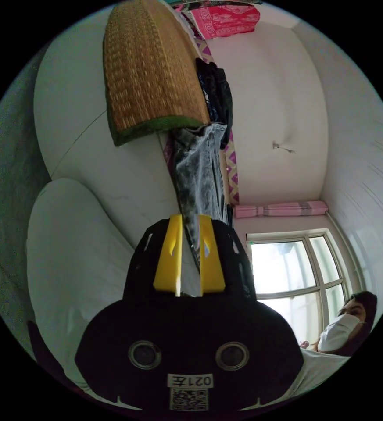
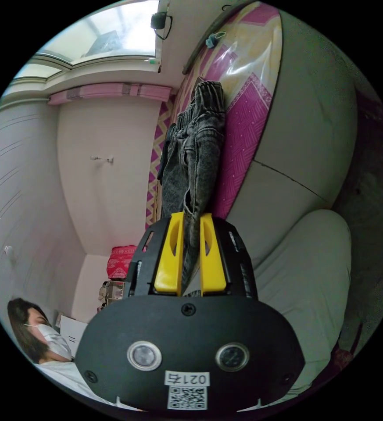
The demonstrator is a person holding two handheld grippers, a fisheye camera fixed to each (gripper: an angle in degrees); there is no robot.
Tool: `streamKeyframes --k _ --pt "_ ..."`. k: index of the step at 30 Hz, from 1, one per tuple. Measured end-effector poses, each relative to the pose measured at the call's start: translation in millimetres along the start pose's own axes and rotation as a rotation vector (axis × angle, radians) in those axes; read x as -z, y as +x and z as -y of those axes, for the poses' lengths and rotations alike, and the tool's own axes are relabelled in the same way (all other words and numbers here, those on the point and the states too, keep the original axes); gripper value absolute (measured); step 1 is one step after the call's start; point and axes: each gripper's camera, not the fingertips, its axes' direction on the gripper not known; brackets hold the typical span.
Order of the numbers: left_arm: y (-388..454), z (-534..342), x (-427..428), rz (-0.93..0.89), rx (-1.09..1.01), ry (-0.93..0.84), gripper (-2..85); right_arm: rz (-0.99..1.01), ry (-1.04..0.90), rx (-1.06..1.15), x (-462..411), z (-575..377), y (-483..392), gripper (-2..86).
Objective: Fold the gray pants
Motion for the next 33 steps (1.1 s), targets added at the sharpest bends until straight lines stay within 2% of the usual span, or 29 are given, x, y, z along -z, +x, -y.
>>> streamKeyframes --k 7,15,21,25,28,30,33 --pt "29.6 -2.6 -9.7 -0.039 -0.033 0.006 -0.8 0.007 -0.007 -0.022 -11.2 7.8 -1.8 6.7" --pt "60.8 18.9 -48.8 0.061 -0.092 0.007 -0.9 -0.003 0.002 -0.007 -28.2 20.6 -11.7 5.5" --pt "96.7 20.2 -76.9 0.094 -0.168 -0.022 -1.0 -0.001 -0.011 0.020 -42.9 31.1 -31.8 1.2" --pt "158.1 30.0 -90.0 0.108 -0.335 -0.055 -1.0 -0.015 -0.063 0.213 -58.9 56.5 -102.7 0.6" --pt "228.4 56.3 -121.6 0.181 -0.539 -0.129 -1.0 -0.014 -0.134 0.346 -94.0 95.9 -168.3 0.5" --pt "281.3 85.7 -165.2 0.247 -0.658 -0.201 -1.0 -0.035 -0.179 0.404 -127.5 125.0 -204.1 0.7" --pt "327.4 128.8 -238.8 0.345 -0.728 -0.290 -1.0 -0.126 -0.243 0.469 -200.6 174.8 -251.2 1.1"
